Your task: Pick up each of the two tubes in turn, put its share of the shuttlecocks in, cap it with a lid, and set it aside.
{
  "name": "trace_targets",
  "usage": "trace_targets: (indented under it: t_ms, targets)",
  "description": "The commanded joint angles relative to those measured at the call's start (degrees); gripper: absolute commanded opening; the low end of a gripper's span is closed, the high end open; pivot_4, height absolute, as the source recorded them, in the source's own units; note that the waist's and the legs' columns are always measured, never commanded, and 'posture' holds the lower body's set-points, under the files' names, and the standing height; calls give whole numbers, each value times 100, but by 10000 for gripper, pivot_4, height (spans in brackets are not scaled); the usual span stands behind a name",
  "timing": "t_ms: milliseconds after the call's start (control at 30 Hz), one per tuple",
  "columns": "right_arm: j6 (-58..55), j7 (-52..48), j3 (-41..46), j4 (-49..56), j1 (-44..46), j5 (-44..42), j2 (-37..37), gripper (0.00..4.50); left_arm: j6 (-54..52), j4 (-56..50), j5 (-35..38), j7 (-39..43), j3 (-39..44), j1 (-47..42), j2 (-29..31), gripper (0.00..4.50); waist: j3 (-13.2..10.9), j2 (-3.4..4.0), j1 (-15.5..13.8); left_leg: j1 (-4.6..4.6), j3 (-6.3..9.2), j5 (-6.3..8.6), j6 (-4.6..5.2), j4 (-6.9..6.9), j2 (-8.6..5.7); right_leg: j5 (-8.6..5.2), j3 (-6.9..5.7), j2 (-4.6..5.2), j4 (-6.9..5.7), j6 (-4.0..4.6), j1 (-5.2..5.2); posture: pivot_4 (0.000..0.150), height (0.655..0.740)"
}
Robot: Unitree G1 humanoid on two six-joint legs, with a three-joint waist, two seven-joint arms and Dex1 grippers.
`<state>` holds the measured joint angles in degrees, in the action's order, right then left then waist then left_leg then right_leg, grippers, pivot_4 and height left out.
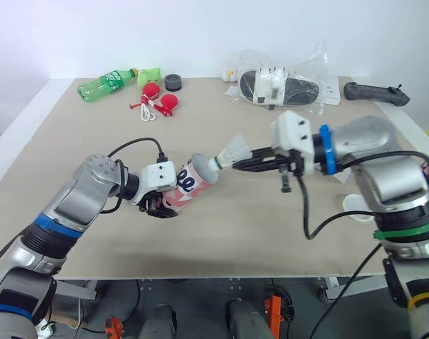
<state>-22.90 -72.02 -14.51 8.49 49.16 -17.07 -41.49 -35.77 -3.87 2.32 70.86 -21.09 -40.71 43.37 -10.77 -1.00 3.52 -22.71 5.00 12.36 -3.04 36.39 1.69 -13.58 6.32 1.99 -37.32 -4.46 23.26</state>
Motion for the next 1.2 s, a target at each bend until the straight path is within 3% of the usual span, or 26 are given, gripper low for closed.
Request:
trace_targets:
  t_ms: [33,67,167,400,500,700,933,1200]
  targets:
    - [-13,27,-17,216,161,89,43,1413,77,40,-17,45,-136,-8,-79,31279,0,0,-52,-2,0,0,0,0,0,0,0,0,0,0,2,1500,7400]
    - [-22,24,-28,234,154,81,70,1413,84,47,-18,44,-139,-11,-86,31279,0,0,-65,-3,0,0,0,0,0,0,0,0,0,0,2,1500,7400]
    - [-141,87,31,311,140,15,161,10339,110,71,-21,37,-148,-16,-96,31279,0,0,-76,-4,0,0,0,0,0,-1,-1,0,0,0,4,1500,7400]
    - [-593,422,445,540,76,-266,195,43799,106,36,-9,36,-153,2,-104,31279,0,0,-80,-4,1,0,0,0,0,0,-1,0,0,2,4,1500,7400]
    - [-1305,1249,1509,637,-248,-592,71,44485,93,11,2,23,-132,40,-92,31279,1,-2,-112,-6,3,0,0,0,0,0,-2,0,0,2,3,1500,7400]
    - [-1497,2747,2732,343,-1238,-259,6,44485,118,26,8,22,-146,78,-116,31279,2,-2,-123,-11,4,1,2,0,0,-4,-7,1,3,3,6,1500,7400]
    - [-1326,3894,3280,-321,-2225,351,-102,44485,166,66,5,37,-186,83,-170,31279,4,2,-113,-9,-4,-1,3,2,-2,1,1,2,2,-1,4,1500,7400]
    - [-1823,4117,3510,-449,-3005,450,-508,44485,224,93,-7,66,-196,91,-187,31279,7,14,-108,-9,-9,-1,4,2,-7,0,5,7,3,-6,2,1500,7400]
